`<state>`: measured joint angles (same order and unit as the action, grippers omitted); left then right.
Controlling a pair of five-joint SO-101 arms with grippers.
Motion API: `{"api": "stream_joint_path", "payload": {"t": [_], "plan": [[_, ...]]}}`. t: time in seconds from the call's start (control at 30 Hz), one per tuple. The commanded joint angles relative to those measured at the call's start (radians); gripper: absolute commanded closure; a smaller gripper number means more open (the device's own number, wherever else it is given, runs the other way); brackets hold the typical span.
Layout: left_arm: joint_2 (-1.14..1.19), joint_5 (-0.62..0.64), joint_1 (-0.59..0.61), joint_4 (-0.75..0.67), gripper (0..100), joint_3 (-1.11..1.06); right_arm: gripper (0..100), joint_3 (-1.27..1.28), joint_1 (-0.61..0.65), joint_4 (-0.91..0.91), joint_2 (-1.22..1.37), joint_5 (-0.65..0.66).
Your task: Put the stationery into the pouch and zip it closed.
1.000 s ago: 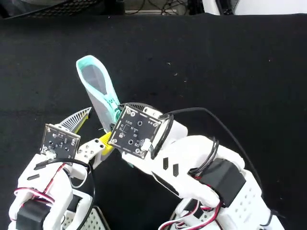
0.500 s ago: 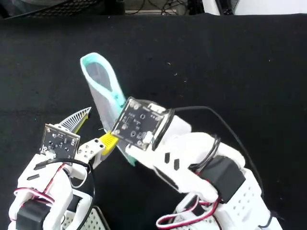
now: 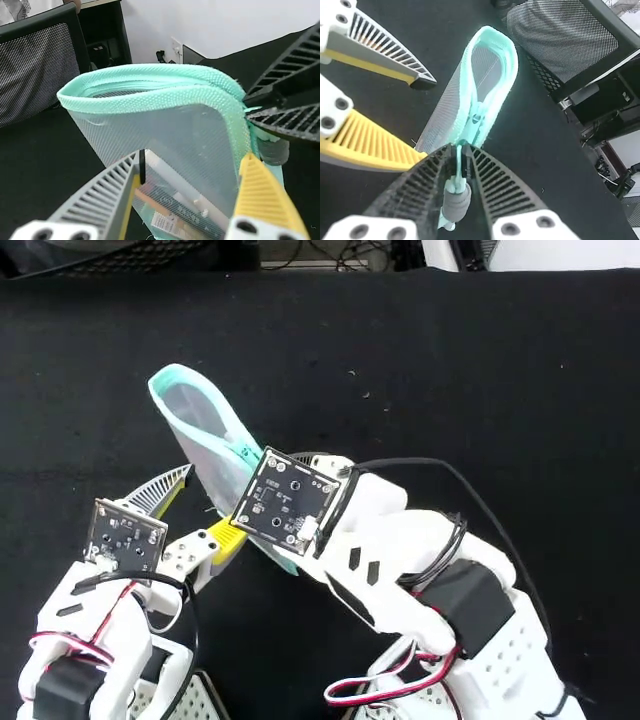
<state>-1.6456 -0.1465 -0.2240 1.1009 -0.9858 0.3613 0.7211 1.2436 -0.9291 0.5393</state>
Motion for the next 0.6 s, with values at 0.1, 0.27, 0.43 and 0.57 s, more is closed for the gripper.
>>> {"api": "stream_joint_path", "payload": {"t": [0.1,0.27,0.43,0.57], "plan": [[0.003,0.003,-0.010,-0.009,69,0.005,98.6,-0.156,-0.008,-0.018,0.010,0.009],[0.003,0.005,-0.010,-0.012,69,0.007,98.6,-0.176,-0.008,-0.015,0.065,0.060],[0.003,0.005,-0.031,-0.015,69,0.007,98.6,-0.242,-0.008,-0.011,0.148,0.104],[0.003,0.005,-0.107,-0.009,69,0.002,98.6,-0.315,-0.008,-0.009,0.219,0.106]]}}
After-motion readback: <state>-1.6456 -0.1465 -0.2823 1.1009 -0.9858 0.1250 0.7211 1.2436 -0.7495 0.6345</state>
